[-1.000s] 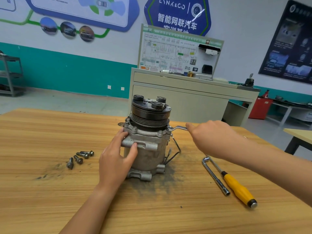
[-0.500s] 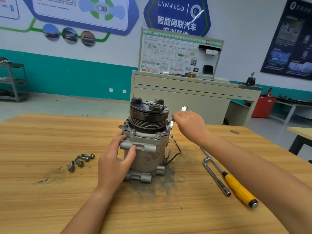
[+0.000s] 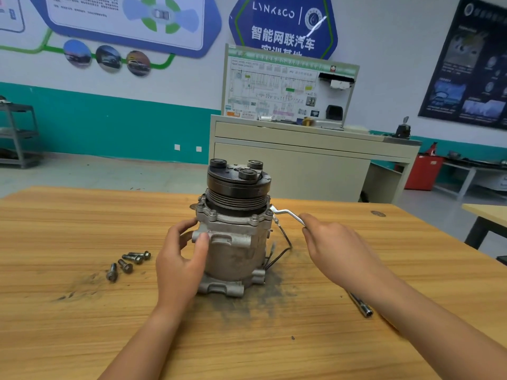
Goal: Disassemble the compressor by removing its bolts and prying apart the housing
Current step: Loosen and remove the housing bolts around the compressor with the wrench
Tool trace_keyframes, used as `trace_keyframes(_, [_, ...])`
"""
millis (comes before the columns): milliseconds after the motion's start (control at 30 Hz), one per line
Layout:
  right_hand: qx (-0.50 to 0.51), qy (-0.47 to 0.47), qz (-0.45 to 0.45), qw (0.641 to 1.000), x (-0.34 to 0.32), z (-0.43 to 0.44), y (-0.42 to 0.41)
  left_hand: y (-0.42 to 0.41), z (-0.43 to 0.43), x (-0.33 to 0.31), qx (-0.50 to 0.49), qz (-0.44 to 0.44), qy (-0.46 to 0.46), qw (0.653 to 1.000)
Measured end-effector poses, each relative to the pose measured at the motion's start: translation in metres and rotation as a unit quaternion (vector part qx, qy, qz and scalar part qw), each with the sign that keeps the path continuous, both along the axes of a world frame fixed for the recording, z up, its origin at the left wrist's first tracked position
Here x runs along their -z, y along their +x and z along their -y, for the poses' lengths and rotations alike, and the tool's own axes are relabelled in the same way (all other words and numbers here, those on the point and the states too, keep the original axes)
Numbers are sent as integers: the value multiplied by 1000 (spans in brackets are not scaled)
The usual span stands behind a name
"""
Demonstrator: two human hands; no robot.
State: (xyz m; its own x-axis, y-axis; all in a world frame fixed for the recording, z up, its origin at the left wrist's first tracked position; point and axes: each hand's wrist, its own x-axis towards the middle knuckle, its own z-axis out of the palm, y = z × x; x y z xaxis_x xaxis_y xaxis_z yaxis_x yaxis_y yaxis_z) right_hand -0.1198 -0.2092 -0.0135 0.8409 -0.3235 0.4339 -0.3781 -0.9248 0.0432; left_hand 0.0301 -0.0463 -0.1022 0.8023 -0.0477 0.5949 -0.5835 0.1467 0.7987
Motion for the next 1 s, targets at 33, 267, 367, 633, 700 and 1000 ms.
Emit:
trace_keyframes(33, [4,-12,-9,1000,-1,1,2,0,0,-1,0,-3,0,1000])
trace_keyframes(267, [-5,-122,-168,978,6,-7,11,8,-7,-4,89,-64,-19,994])
trace_keyframes(367, [16,-85,-169,982,11,-2,7,10,-10,-5,117,-72,0,991])
trace_keyframes(633, [48,-24,-57,997,-11,8,-8,26,-25,-7,187,-106,39,976])
trace_keyframes(700, [35,-22,-44,998,-13,3,-7,24,-25,-8,181,-107,30,977])
trace_keyframes(1000, [29,-33,-55,998,-21,1,2,20,-19,-5,119,-61,76,988])
